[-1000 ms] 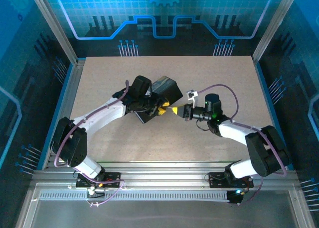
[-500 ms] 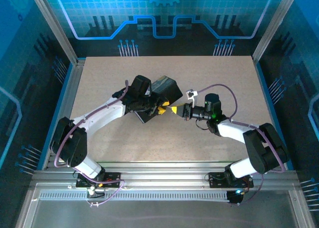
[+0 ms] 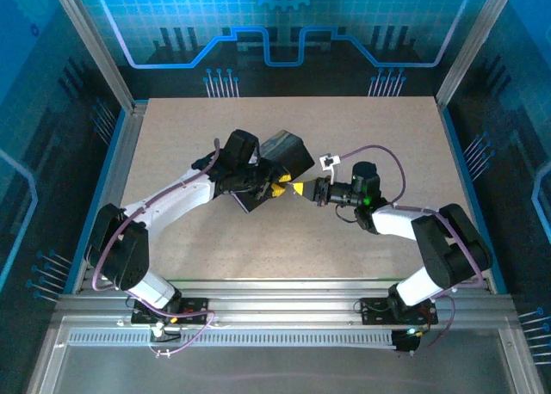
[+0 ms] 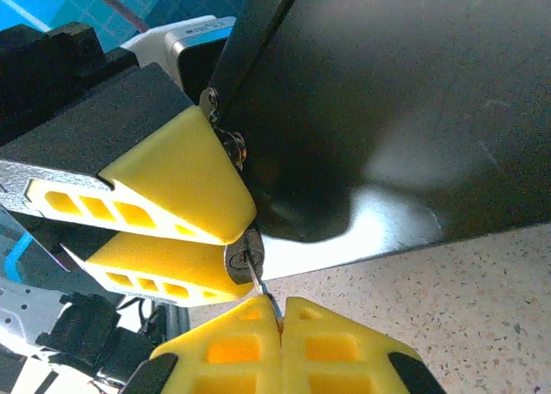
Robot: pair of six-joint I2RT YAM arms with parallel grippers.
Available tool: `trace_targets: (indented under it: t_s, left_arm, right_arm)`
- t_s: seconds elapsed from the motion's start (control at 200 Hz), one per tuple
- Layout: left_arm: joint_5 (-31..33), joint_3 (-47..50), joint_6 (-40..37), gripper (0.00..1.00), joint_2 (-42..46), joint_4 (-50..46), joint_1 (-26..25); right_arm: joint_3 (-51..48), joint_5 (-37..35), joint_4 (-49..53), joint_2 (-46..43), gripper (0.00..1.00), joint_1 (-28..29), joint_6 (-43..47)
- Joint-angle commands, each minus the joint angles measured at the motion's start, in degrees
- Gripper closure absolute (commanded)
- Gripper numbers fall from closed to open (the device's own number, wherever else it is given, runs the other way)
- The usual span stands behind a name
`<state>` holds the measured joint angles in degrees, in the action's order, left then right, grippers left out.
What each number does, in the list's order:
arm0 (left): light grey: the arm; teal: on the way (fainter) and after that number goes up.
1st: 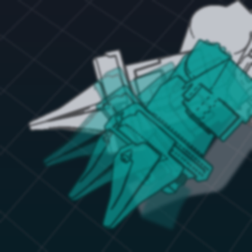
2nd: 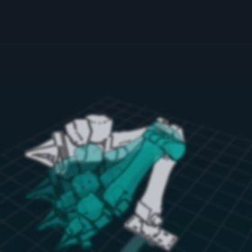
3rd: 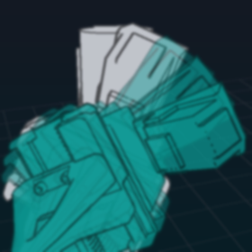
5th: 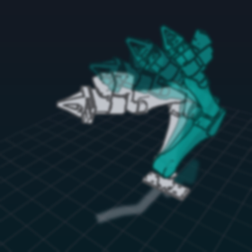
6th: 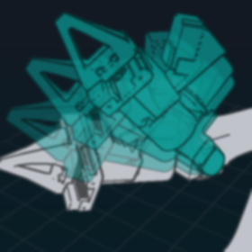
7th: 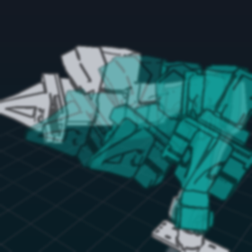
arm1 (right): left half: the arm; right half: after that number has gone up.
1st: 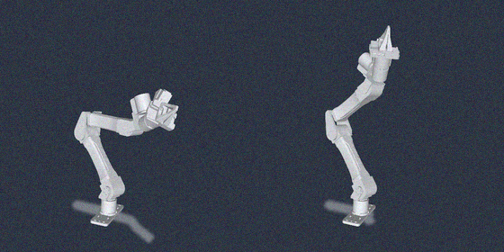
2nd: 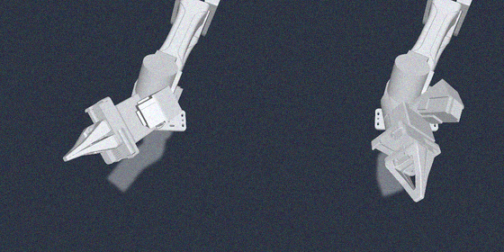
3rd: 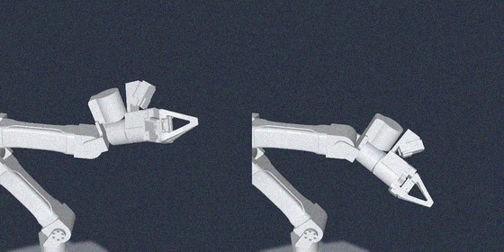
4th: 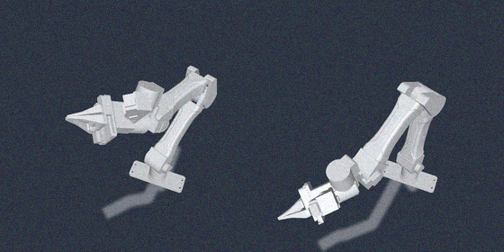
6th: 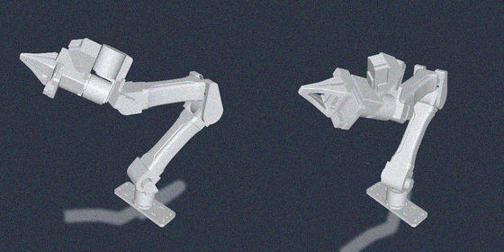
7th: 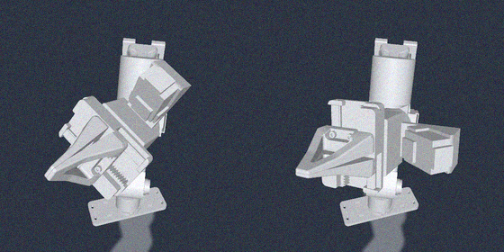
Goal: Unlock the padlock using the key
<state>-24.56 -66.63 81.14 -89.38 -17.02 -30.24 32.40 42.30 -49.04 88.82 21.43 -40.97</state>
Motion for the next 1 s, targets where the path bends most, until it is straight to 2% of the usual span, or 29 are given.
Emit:
trace_targets:
  t_s: [0.0,0.62,0.77,0.996]
  left_arm:
    - [-3.4,0.4,0.7,1.0,2.6,4.7,0.0]
    - [-4.1,0.5,-0.8,1.0,1.9,2.8,-0.5]
    - [-1.7,0.6,-1.5,1.0,3.8,0.1,1.5]
    - [-0.1,0.0,-2.7,1.0,4.3,-5.2,4.1]
  right_arm:
    - [1.4,1.1,-6.9,1.3,1.0,1.2,-4.1]
    - [7.4,-1.3,-4.6,-1.1,1.0,7.9,-5.7]
    - [7.8,-3.0,9.8,-4.8,0.7,7.5,2.3]
    - [9.3,-4.5,32.8,-9.6,0.5,2.7,19.3]
